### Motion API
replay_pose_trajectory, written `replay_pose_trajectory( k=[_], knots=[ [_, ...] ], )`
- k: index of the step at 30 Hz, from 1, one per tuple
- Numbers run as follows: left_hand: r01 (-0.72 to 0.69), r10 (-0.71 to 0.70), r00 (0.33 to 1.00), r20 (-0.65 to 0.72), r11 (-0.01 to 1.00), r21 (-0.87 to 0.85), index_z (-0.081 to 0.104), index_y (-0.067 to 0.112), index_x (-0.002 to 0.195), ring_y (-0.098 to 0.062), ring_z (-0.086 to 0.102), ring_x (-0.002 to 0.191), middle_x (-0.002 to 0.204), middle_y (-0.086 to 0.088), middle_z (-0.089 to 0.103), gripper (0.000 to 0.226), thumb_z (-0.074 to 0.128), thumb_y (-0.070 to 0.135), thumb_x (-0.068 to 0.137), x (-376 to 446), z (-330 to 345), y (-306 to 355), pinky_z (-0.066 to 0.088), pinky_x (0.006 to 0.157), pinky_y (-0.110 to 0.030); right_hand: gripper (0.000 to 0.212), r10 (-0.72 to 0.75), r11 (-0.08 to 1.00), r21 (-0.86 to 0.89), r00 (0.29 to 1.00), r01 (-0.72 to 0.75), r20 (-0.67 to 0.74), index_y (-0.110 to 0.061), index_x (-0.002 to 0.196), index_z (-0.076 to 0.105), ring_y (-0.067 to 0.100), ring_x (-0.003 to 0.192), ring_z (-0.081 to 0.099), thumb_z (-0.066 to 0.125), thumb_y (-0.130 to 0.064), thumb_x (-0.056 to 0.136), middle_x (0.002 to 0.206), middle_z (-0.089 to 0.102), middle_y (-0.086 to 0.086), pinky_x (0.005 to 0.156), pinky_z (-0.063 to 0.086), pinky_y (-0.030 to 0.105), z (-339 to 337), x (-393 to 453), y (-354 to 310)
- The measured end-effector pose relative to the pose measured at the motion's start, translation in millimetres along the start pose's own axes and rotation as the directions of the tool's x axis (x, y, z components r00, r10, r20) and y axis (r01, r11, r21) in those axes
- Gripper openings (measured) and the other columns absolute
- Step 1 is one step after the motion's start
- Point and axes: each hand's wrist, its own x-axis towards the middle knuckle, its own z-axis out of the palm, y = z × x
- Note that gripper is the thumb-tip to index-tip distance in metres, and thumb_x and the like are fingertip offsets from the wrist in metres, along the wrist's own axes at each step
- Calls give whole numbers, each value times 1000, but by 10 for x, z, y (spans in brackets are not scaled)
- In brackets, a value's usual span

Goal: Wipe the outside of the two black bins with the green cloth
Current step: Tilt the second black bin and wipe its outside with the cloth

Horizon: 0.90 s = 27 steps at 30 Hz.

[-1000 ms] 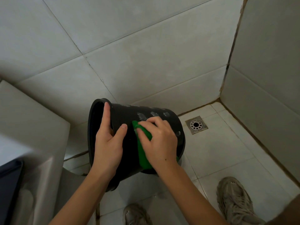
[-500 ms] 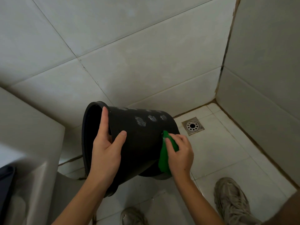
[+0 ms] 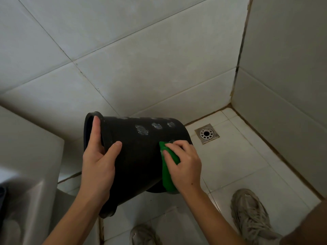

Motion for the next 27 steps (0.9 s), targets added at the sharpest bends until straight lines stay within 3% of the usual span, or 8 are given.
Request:
replay_pose_trajectory(
  k=[3,5,8,12,18,22,27],
  knots=[
    [-15,13,999,32,998,61,17,37,153,14,56,106,128,28,47,77,48,-5,96,-58,22,8,51,82,-9,25,192,980,-61,979,-188,70,-18,111,70,10,88,55,62,-30,91,102,62,-4,65,34,12,-79,225,140],
    [-25,22,999,32,996,89,17,36,153,20,56,102,120,35,46,78,48,-7,95,-99,47,-12,49,81,-6,25,326,941,-116,942,-317,75,-21,114,68,9,91,53,62,-30,92,108,63,-4,65,35,18,-125,388,244],
    [-25,24,1000,7,996,82,20,33,153,21,56,102,123,30,49,78,47,-10,95,-100,54,-20,48,79,-3,25,272,958,-123,958,-260,91,-21,114,68,11,95,54,62,-29,92,107,61,-5,71,37,21,-121,403,127],
    [-27,27,1000,-6,997,73,21,32,154,18,57,104,127,24,50,78,48,-11,94,-86,35,-23,48,79,-3,23,107,994,-43,990,-103,95,-18,110,71,8,88,54,67,-27,89,102,62,-6,67,34,11,-71,125,-61],
    [-33,29,999,44,994,102,19,35,153,22,56,100,107,46,50,78,48,-9,95,-154,99,-7,49,82,-6,25,306,948,-117,948,-296,89,-20,114,68,8,90,54,62,-29,92,105,62,-6,64,32,10,-102,362,229],
    [-43,38,998,52,994,99,18,36,153,20,57,103,113,41,49,78,48,-8,95,-131,98,-4,50,86,-10,25,204,979,-31,972,-201,117,-18,112,70,9,91,54,65,-28,90,104,61,-5,72,41,15,-93,160,-36],
    [-50,45,998,45,993,104,19,35,153,11,60,105,118,28,53,78,48,-8,95,-114,55,-8,52,84,-11,31,-118,991,84,984,108,131,-19,105,72,6,83,55,54,-37,88,96,63,-6,69,45,14,-59,-91,-635]
  ],
)
